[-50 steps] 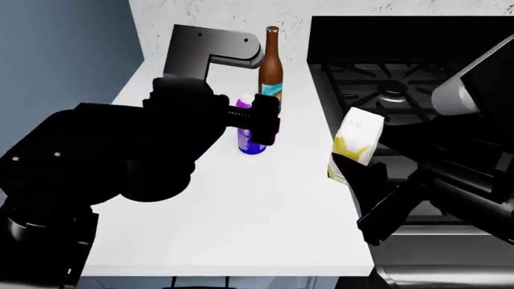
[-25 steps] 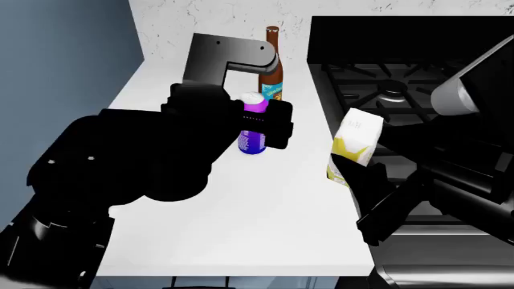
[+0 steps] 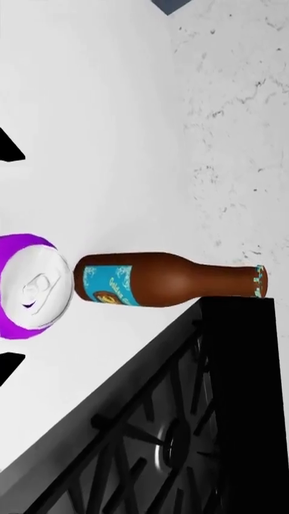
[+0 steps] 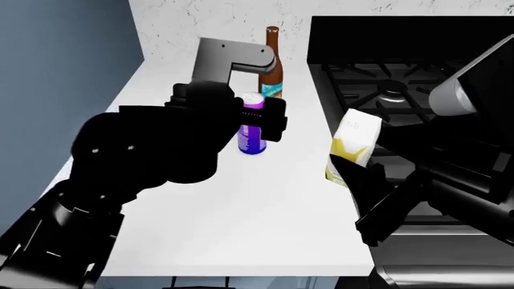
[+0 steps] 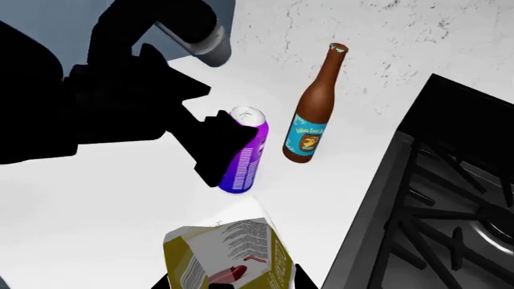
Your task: Move the drinks to the dining counter.
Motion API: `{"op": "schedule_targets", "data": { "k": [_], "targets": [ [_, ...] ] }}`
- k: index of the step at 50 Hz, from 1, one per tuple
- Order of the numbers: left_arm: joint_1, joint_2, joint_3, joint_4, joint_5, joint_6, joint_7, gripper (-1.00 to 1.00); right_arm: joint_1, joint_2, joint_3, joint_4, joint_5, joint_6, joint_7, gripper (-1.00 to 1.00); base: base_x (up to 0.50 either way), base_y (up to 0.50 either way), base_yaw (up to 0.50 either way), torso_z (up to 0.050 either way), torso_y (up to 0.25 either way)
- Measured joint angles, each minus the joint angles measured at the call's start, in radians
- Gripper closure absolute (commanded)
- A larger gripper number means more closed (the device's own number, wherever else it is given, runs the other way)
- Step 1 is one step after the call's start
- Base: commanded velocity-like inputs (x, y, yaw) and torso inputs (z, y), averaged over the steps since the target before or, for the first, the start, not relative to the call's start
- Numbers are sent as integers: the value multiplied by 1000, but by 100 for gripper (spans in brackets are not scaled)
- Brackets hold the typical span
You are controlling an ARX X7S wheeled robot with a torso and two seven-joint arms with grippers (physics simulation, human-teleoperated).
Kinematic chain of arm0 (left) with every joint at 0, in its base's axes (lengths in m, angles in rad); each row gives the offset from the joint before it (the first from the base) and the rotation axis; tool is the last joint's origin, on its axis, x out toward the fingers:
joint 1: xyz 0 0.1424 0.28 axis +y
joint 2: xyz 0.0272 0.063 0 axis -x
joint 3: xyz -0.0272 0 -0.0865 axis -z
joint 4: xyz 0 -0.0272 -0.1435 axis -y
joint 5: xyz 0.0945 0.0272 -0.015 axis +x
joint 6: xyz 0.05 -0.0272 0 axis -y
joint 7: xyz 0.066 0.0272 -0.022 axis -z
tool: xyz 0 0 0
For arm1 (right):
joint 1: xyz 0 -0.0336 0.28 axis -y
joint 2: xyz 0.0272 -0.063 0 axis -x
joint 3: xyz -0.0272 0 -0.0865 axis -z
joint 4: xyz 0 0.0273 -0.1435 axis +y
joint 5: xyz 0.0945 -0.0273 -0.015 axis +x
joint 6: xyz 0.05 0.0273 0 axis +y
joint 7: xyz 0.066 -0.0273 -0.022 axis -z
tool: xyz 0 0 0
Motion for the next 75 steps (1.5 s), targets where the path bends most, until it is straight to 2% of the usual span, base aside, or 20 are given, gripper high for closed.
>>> {"op": "schedule_targets", "data": {
  "k": [35, 36, 59, 75],
  "targets": [
    [21, 15, 59, -59, 57, 54, 73, -100, 15, -3, -21, -3, 3, -9, -7, 100, 0, 0, 0, 0, 1],
    [22, 16, 60, -60, 57, 56, 74, 100, 15, -3, -22, -3, 3, -9, -7, 100, 0, 0, 0, 0, 0],
    [32, -3, 57, -22, 60, 77, 70, 100, 5, 13, -11, 2, -24, -48, 15, 100, 0, 0, 0, 0, 0],
    [-38, -58, -26, 145, -75, 29, -67, 100, 1, 25, 10, 14, -101, -63, 34, 100, 0, 0, 0, 1, 1]
  ]
}}
